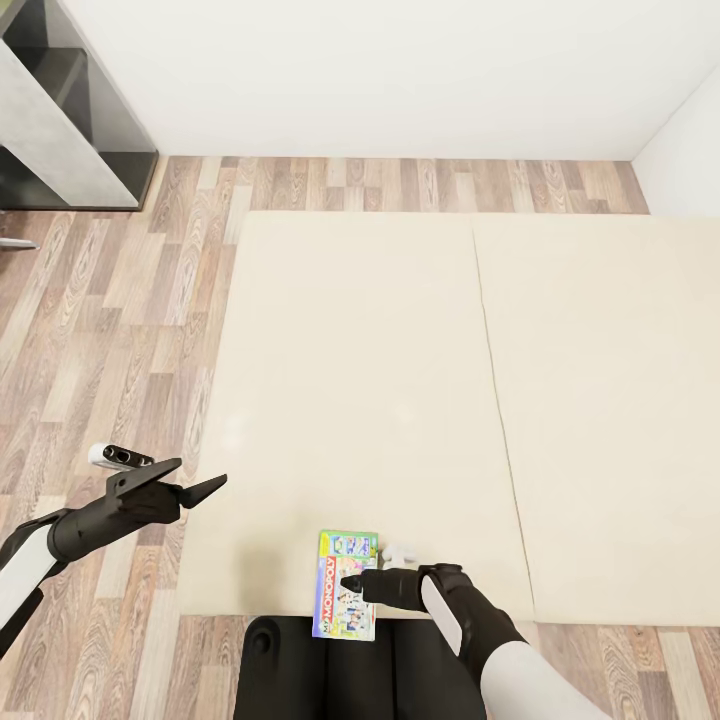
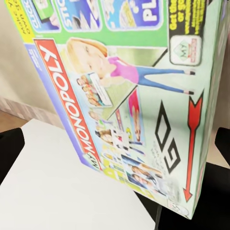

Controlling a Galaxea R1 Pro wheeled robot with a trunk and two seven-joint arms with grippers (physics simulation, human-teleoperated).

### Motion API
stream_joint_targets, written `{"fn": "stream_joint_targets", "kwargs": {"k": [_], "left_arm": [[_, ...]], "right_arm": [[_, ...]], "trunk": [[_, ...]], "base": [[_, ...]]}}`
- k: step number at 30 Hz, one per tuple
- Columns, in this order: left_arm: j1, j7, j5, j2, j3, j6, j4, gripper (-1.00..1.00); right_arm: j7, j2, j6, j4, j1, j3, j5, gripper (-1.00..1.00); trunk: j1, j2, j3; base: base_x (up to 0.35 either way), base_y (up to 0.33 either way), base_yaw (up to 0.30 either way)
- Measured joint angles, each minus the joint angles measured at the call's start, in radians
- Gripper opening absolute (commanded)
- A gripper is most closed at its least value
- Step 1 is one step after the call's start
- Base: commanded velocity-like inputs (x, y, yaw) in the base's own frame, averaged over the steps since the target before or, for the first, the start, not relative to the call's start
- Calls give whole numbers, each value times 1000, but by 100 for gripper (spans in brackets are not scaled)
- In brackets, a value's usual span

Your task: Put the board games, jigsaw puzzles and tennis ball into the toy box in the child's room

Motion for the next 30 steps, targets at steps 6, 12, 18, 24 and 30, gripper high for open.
{"fn": "stream_joint_targets", "kwargs": {"k": [6,12,18,24,30], "left_arm": [[0,0,0,0,0,0,1,100],[0,0,0,0,0,0,1,100],[0,0,0,0,0,0,1,100],[0,0,0,0,0,0,1,100],[0,0,0,0,0,0,1,100]], "right_arm": [[-1,0,1,1,0,0,-2,100],[-1,0,1,1,0,1,-2,100],[1,0,0,1,0,0,0,100],[0,0,0,1,0,0,0,100],[0,0,0,1,0,0,0,100]], "trunk": [[0,0,-6],[0,0,-15],[0,0,-21],[0,0,-22],[0,0,-23]], "base": [[0,0,0],[0,0,0],[0,0,0],[0,0,0],[0,0,0]]}}
